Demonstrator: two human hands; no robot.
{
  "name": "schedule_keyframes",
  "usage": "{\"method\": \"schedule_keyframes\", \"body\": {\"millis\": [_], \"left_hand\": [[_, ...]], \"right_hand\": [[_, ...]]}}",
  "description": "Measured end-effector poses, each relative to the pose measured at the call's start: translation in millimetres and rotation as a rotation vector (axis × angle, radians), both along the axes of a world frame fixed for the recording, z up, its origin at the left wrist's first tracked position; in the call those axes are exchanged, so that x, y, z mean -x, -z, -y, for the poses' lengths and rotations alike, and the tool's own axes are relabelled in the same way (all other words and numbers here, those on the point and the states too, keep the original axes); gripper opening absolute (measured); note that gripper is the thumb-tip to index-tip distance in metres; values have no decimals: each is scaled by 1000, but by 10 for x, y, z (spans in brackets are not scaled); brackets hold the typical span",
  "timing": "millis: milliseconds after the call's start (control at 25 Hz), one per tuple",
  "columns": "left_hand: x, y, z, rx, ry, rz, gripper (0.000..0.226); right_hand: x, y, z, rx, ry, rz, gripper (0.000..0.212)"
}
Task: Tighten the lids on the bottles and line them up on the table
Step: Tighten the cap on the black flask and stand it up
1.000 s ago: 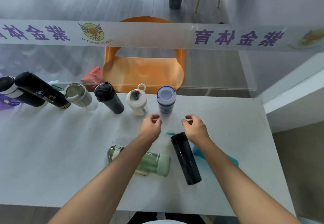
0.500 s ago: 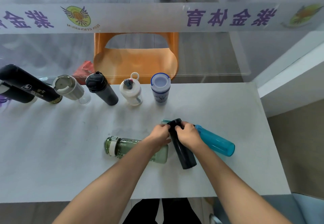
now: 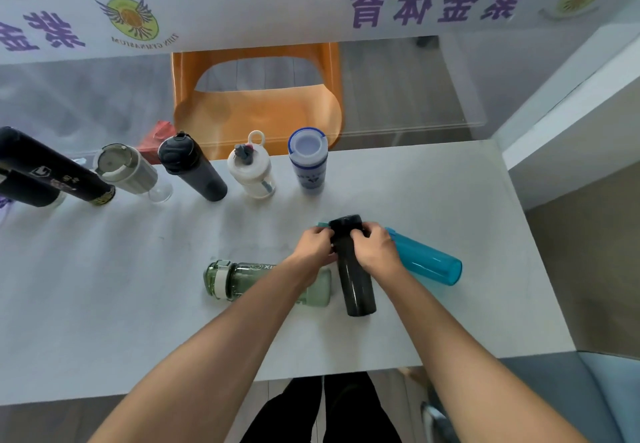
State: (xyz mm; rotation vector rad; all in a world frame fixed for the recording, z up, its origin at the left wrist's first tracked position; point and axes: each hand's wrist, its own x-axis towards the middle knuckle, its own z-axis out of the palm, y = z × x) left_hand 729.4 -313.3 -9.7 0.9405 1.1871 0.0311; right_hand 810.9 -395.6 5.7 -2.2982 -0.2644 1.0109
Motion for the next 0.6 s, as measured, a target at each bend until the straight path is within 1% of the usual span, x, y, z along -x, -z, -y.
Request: {"method": "schedule_keyframes", "body": {"millis": [120, 240, 360, 440, 520, 600], "left_hand": [[79, -217, 61, -44, -41, 111, 22], [222, -329, 236, -129, 12, 184, 22], [391, -399, 408, -198, 39, 190, 20], [484, -399, 507, -175, 78, 193, 16], [547, -416, 596, -107, 121, 172, 15], [572, -436, 665, -94, 153, 170, 14]], "right_hand": [[15, -243, 172, -117, 122, 60, 39], [102, -389, 423, -203, 156, 94, 37], [230, -484, 657, -246, 218, 113, 26], [319, -523, 793, -220, 203, 118, 19], [416, -533, 905, -188, 217, 77, 23], [473, -517, 965, -184, 234, 38, 30]]}}
